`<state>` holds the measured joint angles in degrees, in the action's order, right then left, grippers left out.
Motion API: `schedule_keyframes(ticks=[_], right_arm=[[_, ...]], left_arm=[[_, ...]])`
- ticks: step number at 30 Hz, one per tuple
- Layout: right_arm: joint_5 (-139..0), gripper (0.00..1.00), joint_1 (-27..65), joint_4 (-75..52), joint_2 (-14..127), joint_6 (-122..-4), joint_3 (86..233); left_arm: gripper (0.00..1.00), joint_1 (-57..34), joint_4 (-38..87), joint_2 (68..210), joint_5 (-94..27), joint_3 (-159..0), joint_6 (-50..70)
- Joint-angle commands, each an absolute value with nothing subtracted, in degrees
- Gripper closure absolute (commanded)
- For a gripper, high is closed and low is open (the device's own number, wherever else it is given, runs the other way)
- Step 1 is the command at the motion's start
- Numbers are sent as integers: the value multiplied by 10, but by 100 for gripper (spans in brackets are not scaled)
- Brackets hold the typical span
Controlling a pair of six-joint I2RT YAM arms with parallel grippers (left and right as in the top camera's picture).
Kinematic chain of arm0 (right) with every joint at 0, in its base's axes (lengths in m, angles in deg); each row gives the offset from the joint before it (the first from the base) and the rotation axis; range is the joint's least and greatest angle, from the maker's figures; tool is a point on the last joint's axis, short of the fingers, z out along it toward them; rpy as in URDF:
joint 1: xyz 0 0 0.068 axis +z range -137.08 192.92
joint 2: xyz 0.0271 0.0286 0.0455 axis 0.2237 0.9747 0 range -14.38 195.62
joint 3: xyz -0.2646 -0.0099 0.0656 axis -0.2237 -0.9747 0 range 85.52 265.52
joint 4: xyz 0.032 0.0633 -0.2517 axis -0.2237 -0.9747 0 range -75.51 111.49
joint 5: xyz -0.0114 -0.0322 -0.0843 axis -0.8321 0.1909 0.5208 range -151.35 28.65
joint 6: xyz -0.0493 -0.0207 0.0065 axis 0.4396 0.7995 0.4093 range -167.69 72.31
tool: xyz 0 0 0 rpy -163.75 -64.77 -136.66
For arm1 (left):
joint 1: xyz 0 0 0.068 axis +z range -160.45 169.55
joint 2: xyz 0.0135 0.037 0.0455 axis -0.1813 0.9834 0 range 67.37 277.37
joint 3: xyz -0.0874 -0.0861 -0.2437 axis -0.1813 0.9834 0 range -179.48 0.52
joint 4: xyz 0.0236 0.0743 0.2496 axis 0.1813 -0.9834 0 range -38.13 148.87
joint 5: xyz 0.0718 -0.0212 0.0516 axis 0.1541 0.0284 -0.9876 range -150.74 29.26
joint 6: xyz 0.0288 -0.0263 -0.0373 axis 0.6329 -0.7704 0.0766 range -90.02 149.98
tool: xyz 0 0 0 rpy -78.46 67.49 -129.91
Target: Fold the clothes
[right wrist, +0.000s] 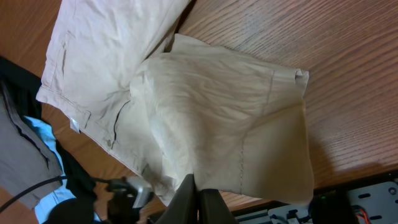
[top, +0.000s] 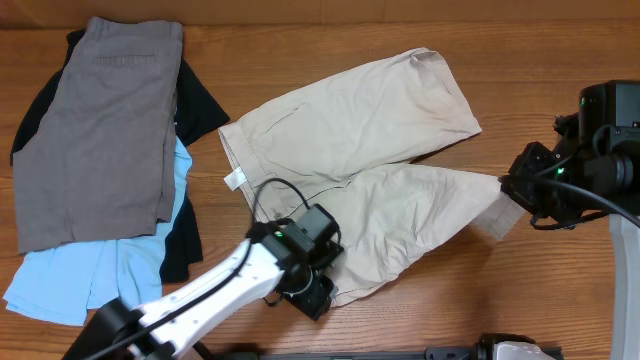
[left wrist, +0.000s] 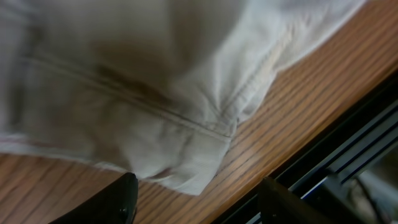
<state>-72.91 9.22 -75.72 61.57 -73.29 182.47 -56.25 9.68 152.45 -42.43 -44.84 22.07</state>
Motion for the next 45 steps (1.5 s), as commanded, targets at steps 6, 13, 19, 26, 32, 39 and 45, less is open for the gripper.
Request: schedule_keyframes(ticks=[6,13,19,26,32,39,45], right_arm=[[-723,96,91,-755,615,-729,1826],[-723,96,91,-755,615,-729,1826],[-723,95,91,-747,616,-730,1826],[-722,95,91,-753,623,-729,1826],[-707,94,91,-751,623,-729,1826],[-704,92,91,-750,623,-729,1826],[-704,92,91,-748,623,-729,1826]], left_arm=[[32,-570,96,1545,-371,-458,326],[31,-570,100,1545,-383,-462,323],[31,-570,47,1545,-491,-520,370],[29,-570,61,1548,-534,-532,445],[34,-594,60,1551,-528,-523,463],[32,-675,64,1551,-552,-520,478],[29,-692,70,1551,-632,-488,425]])
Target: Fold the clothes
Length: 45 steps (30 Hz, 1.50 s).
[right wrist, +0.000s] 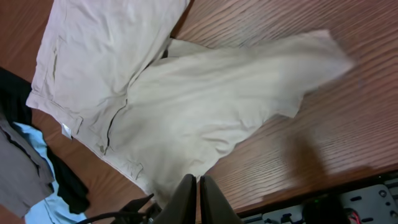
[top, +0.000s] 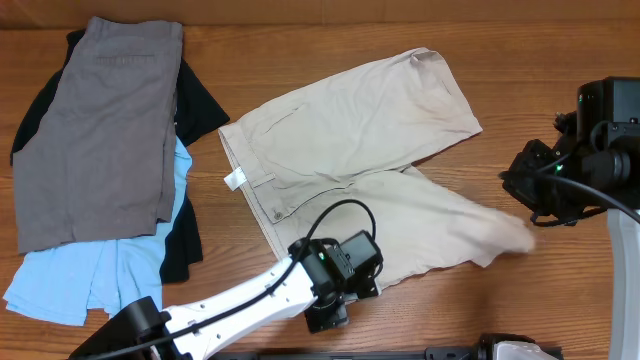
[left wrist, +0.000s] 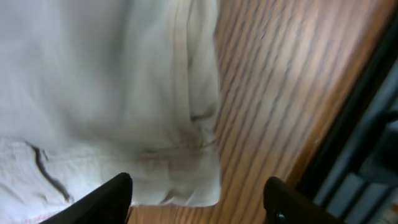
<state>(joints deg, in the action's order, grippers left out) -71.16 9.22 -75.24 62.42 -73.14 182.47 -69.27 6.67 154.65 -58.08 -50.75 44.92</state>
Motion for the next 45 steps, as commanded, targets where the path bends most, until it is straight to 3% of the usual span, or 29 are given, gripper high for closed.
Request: schedule_keyframes(ticks=[1,11,19,34,37,38,39,40,45], right_arm=[[-704,92,91,-748,623,-729,1826],[-704,92,91,-749,623,-730,1826],[-704,92,91,-747,623,-732,1826],[-704,92,91,-742,623,-732,1826],[-704,92,91,-742,623,-732,1826],[-704,92,91,-742,623,-732,1826],[-704,92,91,-742,623,-732,1826],[-704,92,91,-742,623,-732,1826],[-705,91,91,-745,623,-732,1826]], left_arm=[[28,-692,75,1551,-631,-482,422],[32,-692,165,1551,-626,-449,395],[37,-692,164,1551,-621,-424,296],[40,-693,205,1551,-590,-386,300],[55,-693,207,1551,-590,-384,300],[68,-693,207,1551,-590,-384,300],[88,-693,207,1551,-590,-384,300],[96,-693,207,1551,-590,-384,300],[96,-693,199,1550,-595,-391,298]])
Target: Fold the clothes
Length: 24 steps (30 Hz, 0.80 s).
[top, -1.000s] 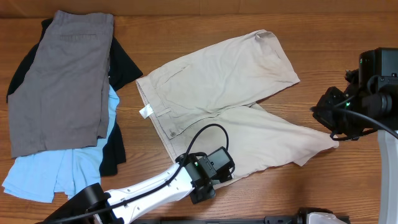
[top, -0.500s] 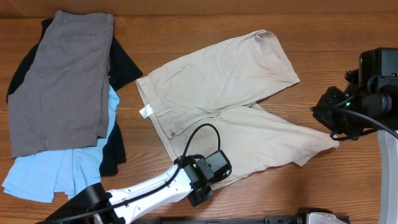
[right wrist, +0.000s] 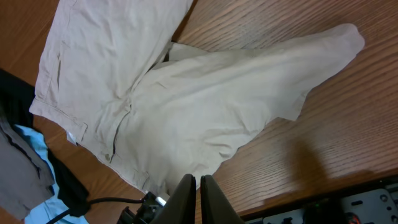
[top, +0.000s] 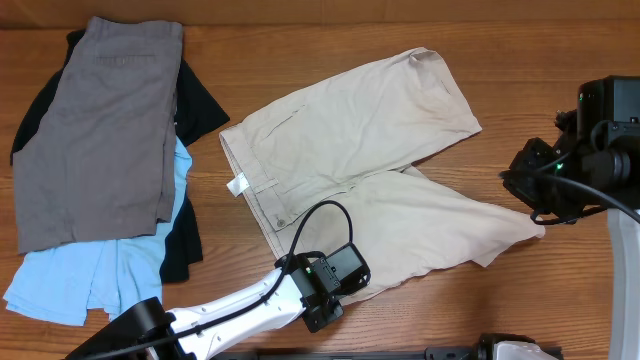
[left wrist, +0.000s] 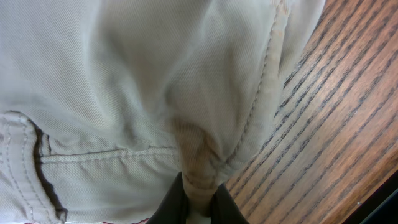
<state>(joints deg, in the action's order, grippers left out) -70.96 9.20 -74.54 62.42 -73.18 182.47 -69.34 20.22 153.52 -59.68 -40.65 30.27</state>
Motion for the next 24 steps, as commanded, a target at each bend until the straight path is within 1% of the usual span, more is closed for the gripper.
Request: schedule_keyframes(ticks=[1,5,11,18,19,21,22,24], right_arm=[[-705,92,91,-745,623,-732,1826],[-704,92,91,-746,624,-733,1824],[-704,92,91,-728,640,-748,1766],[-720,85,91,-690,675,-762,1668],[-721,82,91,-683,677,-762,1655],[-721,74,91,-672,677,-765,1633],[-721,67,91,-669,677,-767,1624],[-721,55,91,-661,677,-774,1603]], left_arm=[[96,-692,192,1550,-602,-398,291],[96,-659,137,1550,-628,-449,247],[96,-548,70,1550,-626,-519,233],[96,-414,40,1550,-611,-584,236],[96,-398,38,1550,-602,-594,237],[96,-374,38,1550,-588,-609,238],[96,-363,39,1550,-582,-616,238],[96,-349,41,1550,-581,-625,238]])
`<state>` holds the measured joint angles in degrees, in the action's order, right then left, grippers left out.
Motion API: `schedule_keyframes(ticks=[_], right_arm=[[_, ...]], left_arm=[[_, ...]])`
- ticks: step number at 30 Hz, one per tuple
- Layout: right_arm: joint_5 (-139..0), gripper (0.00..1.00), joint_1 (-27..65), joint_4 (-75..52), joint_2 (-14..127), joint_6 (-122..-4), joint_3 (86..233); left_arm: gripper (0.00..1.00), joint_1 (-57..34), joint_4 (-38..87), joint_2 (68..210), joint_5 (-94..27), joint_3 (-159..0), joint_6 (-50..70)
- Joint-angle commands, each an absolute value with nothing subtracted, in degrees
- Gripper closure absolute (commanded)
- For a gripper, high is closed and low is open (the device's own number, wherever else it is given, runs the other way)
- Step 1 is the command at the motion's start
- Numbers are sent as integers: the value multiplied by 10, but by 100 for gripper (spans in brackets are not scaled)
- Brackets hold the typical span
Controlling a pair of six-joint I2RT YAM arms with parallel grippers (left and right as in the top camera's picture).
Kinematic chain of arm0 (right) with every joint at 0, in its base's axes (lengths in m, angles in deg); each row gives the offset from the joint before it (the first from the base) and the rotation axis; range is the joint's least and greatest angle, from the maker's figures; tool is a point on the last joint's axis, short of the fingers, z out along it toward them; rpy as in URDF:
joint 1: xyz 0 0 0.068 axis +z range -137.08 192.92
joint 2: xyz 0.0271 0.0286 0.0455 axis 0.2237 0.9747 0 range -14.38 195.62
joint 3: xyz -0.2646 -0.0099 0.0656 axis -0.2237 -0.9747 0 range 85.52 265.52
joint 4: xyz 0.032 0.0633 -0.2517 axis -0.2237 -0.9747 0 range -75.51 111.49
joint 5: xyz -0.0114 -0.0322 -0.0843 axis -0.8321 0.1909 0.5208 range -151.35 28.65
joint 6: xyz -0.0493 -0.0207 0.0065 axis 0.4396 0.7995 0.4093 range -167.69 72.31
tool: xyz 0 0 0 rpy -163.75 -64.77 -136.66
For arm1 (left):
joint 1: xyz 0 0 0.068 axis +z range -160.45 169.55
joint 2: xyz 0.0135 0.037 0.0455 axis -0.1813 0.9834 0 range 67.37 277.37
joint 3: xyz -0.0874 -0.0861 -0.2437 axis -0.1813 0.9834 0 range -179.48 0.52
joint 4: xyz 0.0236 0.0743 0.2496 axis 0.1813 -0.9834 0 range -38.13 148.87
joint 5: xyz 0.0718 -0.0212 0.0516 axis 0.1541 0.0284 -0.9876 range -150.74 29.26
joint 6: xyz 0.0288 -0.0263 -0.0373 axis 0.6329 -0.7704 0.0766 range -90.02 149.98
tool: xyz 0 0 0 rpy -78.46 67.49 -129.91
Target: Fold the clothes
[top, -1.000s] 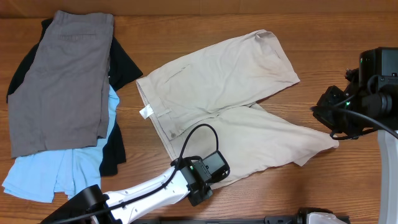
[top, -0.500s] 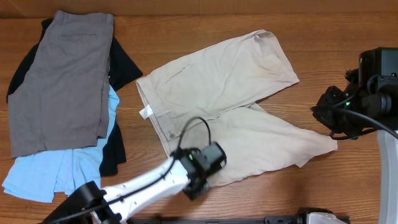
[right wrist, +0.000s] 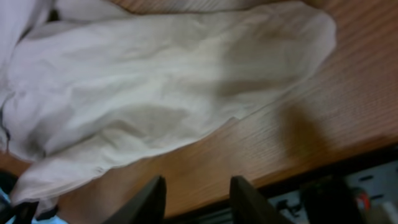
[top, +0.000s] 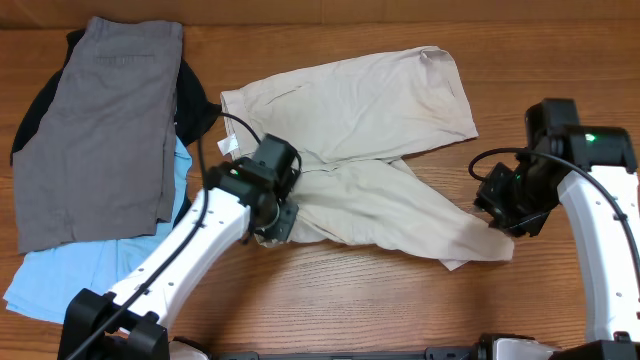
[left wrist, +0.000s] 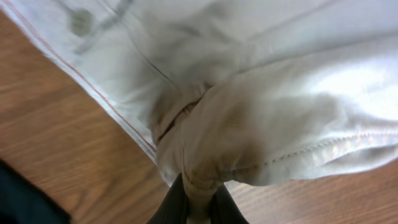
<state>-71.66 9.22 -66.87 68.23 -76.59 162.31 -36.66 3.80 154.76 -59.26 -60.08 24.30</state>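
The beige shorts lie spread on the wooden table, one leg pointing to the back right and the other leg running to the right. My left gripper is shut on a bunched fold of the shorts near the waistband; the left gripper shows cloth pinched between its dark fingers. Just right of the near leg's end hovers my right gripper. Seen from the wrist, the right gripper is open over bare wood, with the beige leg ahead of it.
A pile of clothes lies at the left: grey shorts on top, a black garment and a light blue one under them. The table's front edge is close to the right gripper.
My left gripper, still shut on the beige cloth, has moved from the table's front edge up and left, dragging the waist part with it. The right gripper has opened and shifted toward the near leg's end.
At first my right gripper was shut at the near leg's lifted end, and the left was open by the waist corner. Then the leg lay flat, out of its grip. Then the left was shut on the cloth's front edge; now that cloth is pulled back left.
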Motion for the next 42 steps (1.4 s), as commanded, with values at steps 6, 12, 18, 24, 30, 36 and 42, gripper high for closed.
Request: schedule_keyframes(ticks=[6,12,18,24,30,36,42], right_arm=[[-721,45,91,-618,677,-824,1511],[-722,45,87,-543,677,-896,1428],[-712,45,59,-518,677,-927,1391],[-709,47,16,-503,677,-930,1351],[-752,54,12,-484,677,-929,1313],[-752,54,18,-461,677,-941,1278],[-749,54,18,-383,677,-945,1236]], left_arm=[[96,-333,60,1550,-584,-632,249],[96,-333,69,1550,-611,-633,248],[96,-312,73,1550,-611,-633,237],[96,-292,76,1550,-611,-633,238],[96,-292,85,1550,-609,-633,238],[96,-292,90,1550,-607,-633,238],[96,-292,89,1550,-607,-633,238]])
